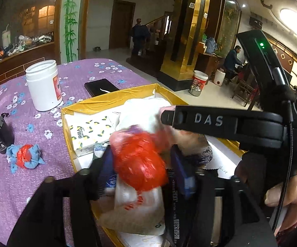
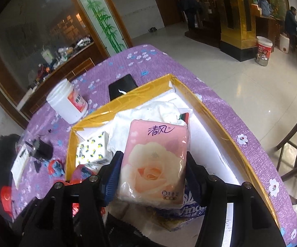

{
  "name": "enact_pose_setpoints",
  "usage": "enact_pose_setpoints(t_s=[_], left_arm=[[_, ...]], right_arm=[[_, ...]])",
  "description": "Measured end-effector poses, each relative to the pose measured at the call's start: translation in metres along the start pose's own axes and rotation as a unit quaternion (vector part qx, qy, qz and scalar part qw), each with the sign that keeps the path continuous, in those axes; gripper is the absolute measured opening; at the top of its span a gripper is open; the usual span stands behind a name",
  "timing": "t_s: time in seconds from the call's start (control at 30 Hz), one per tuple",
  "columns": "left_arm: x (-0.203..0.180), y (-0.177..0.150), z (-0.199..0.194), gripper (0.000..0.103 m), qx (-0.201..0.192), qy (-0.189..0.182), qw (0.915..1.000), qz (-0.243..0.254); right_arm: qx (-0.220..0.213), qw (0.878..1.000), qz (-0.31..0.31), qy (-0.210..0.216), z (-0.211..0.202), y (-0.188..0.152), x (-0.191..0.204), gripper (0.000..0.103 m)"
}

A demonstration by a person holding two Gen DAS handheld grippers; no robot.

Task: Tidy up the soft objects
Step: 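Lower the red bag and pink pack into the box and open both grippers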

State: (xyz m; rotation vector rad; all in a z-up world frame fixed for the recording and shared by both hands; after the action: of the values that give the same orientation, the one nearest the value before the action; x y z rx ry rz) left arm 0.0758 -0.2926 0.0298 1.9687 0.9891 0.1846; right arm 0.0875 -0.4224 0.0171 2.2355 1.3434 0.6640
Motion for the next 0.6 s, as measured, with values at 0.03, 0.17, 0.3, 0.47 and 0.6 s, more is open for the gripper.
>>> enact_pose_setpoints(t_s=[0.03,0.17,0.3,0.47,0.6], left_arm=[[-0.001,0.000,-0.001,0.060,-0.002,-0.001,1.0000,0.000],[-0.004,0.002,-0.004,0.060,-0.006,-0.003,1.0000,0.004],[-0.005,0.004,-0.009,0.060,-0.014,0.000,0.9999,0.010],[-0.006,0.013,-0.024,0.060,-0.018,-0.004,0.9998,0.011],[0.001,0.013,-0.038,0.068,-0.011,-0.005,0.9999,0.009]], right_arm=[[-0.003,1.000,0.003,0.001,-0.002,0.001,-0.001,0.066],[-0.016,1.000,0.015,0.008,-0.008,0.004,-0.004,0.066],[-0.032,0.999,0.024,0.021,-0.016,0.008,-0.004,0.066],[-0.063,0.998,0.018,0.012,-0.026,0.013,-0.004,0.066],[-0.068,0.997,0.017,0.015,-0.027,0.014,-0.004,0.067]])
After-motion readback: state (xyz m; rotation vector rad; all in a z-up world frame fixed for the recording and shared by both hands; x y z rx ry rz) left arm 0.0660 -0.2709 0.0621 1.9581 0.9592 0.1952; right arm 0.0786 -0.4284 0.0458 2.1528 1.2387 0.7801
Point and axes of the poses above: each gripper's, at about its wrist camera, not at the fingertips, and z roughly the way its jaws point, x to its left, y to its top, the point moved 6 cm from there along z, roughly the way its jaws point, and after that the axes turned 8 degrees about -y, right-handed, at the moved point
